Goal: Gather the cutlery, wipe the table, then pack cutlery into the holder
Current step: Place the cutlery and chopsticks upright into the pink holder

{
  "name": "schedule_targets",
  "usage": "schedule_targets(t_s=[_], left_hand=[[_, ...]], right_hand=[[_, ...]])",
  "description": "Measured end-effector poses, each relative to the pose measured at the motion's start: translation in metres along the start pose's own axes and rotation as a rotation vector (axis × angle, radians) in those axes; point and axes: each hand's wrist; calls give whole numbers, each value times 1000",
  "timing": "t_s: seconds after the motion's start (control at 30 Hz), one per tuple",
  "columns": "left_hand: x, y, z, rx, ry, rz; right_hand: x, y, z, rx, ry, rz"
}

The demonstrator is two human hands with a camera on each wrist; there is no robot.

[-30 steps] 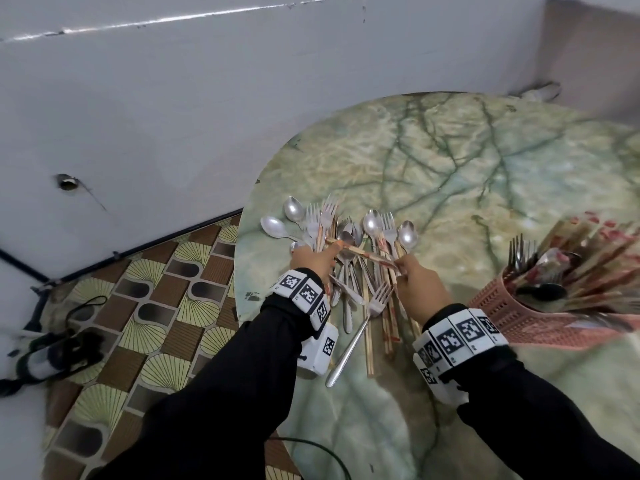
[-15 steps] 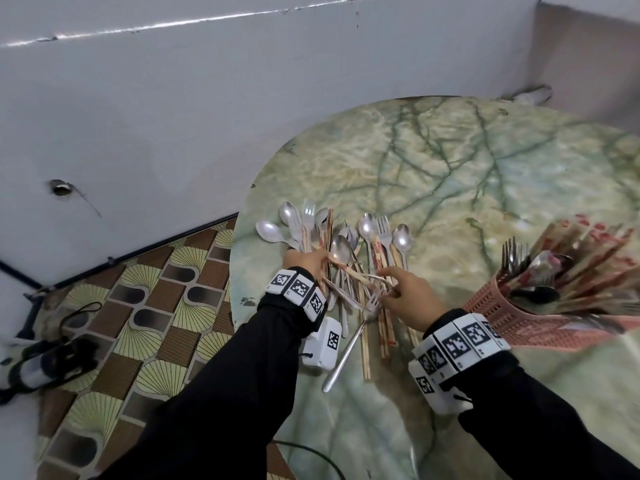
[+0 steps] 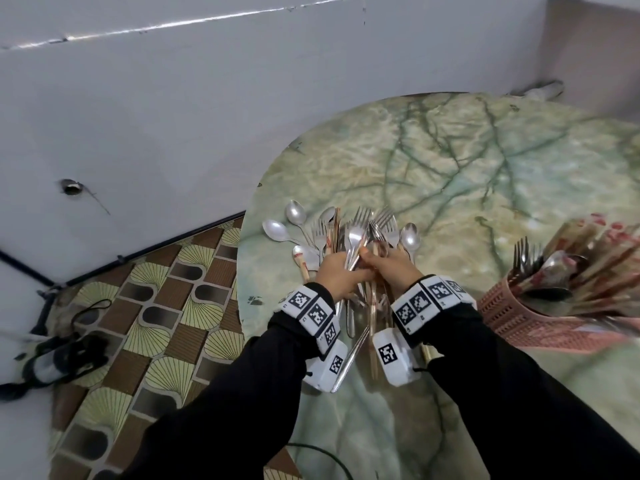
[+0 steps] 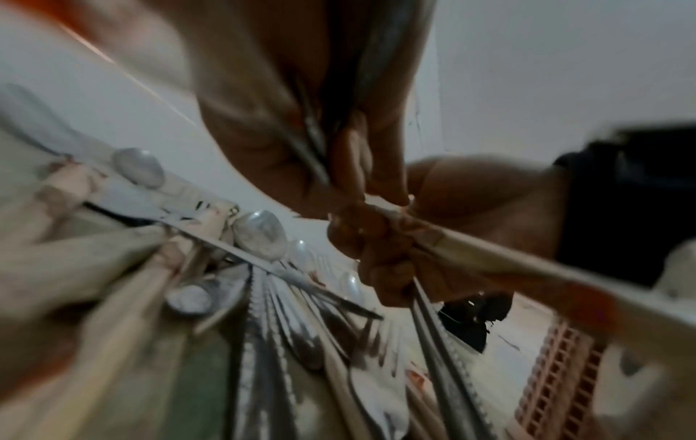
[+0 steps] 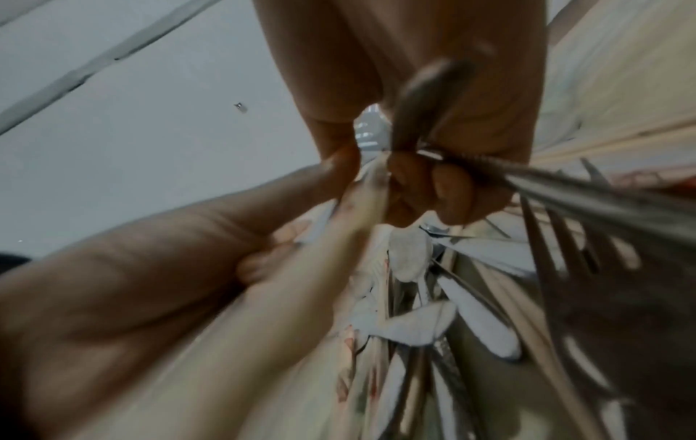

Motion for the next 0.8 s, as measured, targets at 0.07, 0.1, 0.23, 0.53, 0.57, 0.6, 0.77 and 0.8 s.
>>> schedule_targets(t_s=[0.07, 0.1, 0.23, 0.53, 0.57, 0.6, 0.77, 0.8], left_hand=[[-1, -2, -6, 44, -25, -38], [-3, -2, -10, 47, -14, -57], [-6, 5, -32, -188, 5, -82], [8, 15, -42, -470, 380, -288], [8, 15, -40, -464, 402, -288], [7, 17, -39, -462, 403, -295], [7, 24, -38, -471, 328, -302], [8, 25, -37, -472, 307, -294]], right_hand=[[-1, 3, -2, 37, -30, 16], [-1, 3, -2, 49, -44, 23], [3, 10, -6, -20, 88, 89], [14, 24, 18, -163, -806, 73], [14, 26, 23, -104, -922, 87], [12, 29, 26, -73, -979, 110], [5, 38, 25, -75, -781, 193], [4, 40, 23, -78, -759, 187]])
Point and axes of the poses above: each hand's wrist, its own y-axis towards the middle knuckle, its own z-axis out of the palm, x = y × z, and after that the axes turned 10 degrees about -y, right-handed
